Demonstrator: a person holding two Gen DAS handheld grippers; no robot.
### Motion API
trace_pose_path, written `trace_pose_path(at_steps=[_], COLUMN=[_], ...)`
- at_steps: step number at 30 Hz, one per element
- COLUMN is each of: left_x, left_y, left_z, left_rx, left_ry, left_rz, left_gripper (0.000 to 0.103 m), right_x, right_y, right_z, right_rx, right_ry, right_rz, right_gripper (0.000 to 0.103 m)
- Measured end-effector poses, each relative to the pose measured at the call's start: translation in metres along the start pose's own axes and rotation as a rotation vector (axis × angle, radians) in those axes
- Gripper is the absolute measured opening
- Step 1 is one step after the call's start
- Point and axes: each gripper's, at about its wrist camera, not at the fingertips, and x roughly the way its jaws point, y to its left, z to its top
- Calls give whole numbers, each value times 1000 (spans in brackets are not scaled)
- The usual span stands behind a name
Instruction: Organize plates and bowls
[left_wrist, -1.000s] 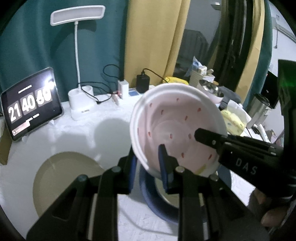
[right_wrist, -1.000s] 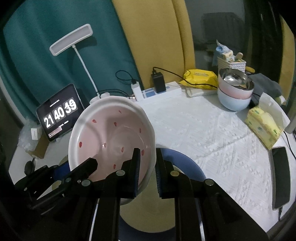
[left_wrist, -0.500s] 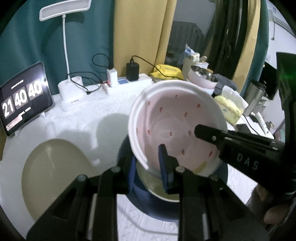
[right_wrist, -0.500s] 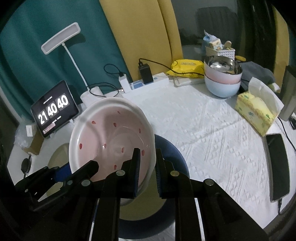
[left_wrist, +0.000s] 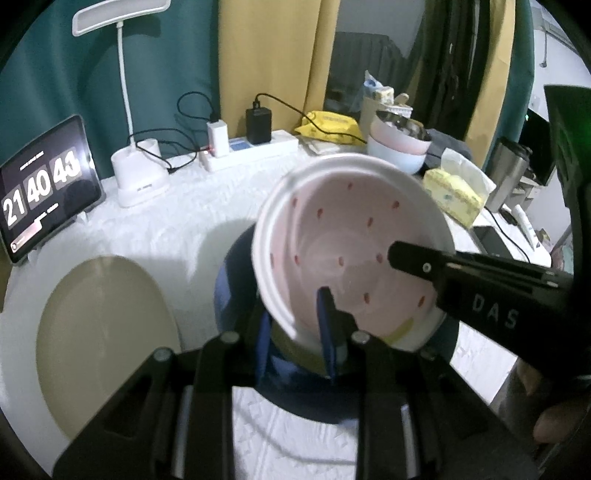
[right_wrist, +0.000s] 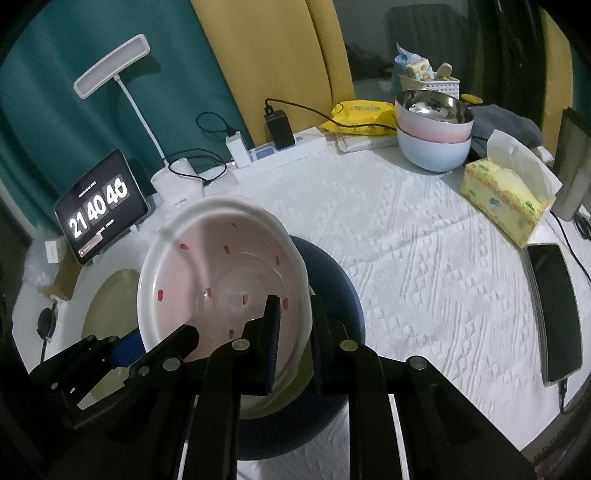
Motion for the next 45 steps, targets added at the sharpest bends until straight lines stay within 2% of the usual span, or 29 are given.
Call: trace_pose_path(at_steps=[15, 18, 31, 36, 38, 45], left_x=[0, 1, -4, -9, -9, -13], left_y=[-1, 3, 7, 8, 7, 6], left_z=[-6, -8, -9, -9, -10, -9], left_rx=[8, 0, -13, -11, -10, -3], left_ry=[5, 15, 10, -2, -2, -13], left_rz=[17, 32, 23, 20, 19, 18], left_gripper=[25, 28, 30, 30, 30, 30], right_x=[6, 10, 13, 10, 9, 3], right_y=[0, 2, 4, 5, 7, 18], right_z=[-6, -8, -9, -8, -8, -8], right_rx=[13, 6, -3, -12, -22, -71], right_ry=[35, 51, 63, 56, 56, 34], right_rz=[-1, -2, -4, 11, 19, -9], right_gripper=[17, 17, 17, 28, 36, 53])
